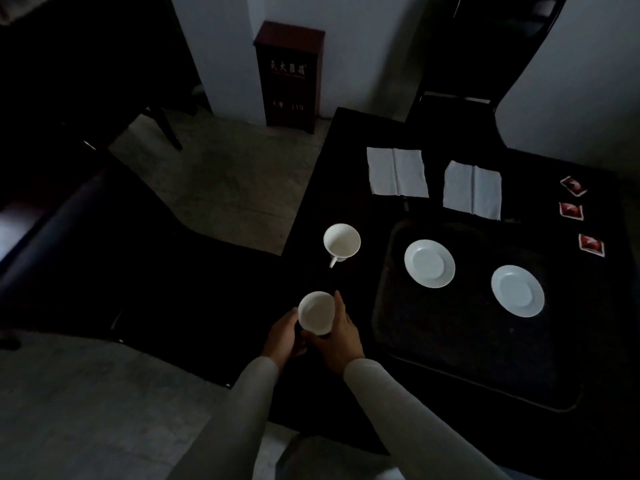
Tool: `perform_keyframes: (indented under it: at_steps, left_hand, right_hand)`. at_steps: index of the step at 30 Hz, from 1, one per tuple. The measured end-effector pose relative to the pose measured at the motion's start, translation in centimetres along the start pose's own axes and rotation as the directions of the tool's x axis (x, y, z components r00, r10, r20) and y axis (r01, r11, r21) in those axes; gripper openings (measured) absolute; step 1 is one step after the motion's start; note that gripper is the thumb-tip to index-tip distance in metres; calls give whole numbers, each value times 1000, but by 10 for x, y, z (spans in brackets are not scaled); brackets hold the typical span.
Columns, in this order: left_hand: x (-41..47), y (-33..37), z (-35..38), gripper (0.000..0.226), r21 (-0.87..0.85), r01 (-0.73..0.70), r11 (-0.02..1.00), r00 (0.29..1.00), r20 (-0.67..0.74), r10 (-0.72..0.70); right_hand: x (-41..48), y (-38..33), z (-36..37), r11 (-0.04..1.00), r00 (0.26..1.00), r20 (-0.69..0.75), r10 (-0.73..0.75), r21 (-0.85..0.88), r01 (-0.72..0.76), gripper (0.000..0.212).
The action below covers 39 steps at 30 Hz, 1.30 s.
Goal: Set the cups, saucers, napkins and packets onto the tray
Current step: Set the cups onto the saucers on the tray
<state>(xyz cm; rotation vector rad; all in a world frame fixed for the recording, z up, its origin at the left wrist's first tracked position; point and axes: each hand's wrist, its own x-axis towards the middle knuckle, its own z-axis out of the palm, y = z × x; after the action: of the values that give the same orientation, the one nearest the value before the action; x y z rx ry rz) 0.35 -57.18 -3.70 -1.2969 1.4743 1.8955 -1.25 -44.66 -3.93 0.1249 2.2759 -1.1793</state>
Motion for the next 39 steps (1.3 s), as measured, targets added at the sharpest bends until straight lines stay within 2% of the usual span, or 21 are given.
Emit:
perform_keyframes:
  at_steps: [5,9,17,25,28,31,39]
  left_hand:
    - [10,-9,-5,33,-44,-27,999,999,45,29]
    - [16,-16,-9,42,-41,-68,997,996,62,70]
    - [5,-19,6,38,-107,-61,992,996,59,68]
    - [-4,-13,42,47,-131,-39,991,995,88,51]
    - [-7,-10,59,39,-159,-12,987,993,117,31]
    - [-12,-10,77,34,-142,-45,989,989,132,64]
    - [-35,3,128,45,-88,-104,991,980,159,117]
  right_hand:
    - [3,2,2,996,999,-45,-4,93,8,117]
    - [2,5,1,990,999,-46,-25,141,32,112]
    - [-4,5,-16,984,996,-69,-61,161,71,110]
    - [-7,13,-56,985,989,-93,-115,122,126,107]
    - [-6,18,-72,982,985,-113,-132,118,146,105]
    - [-5,24,-89,982,983,-131,-132,116,147,104]
    - [2,40,-138,982,980,-157,-123,126,143,106]
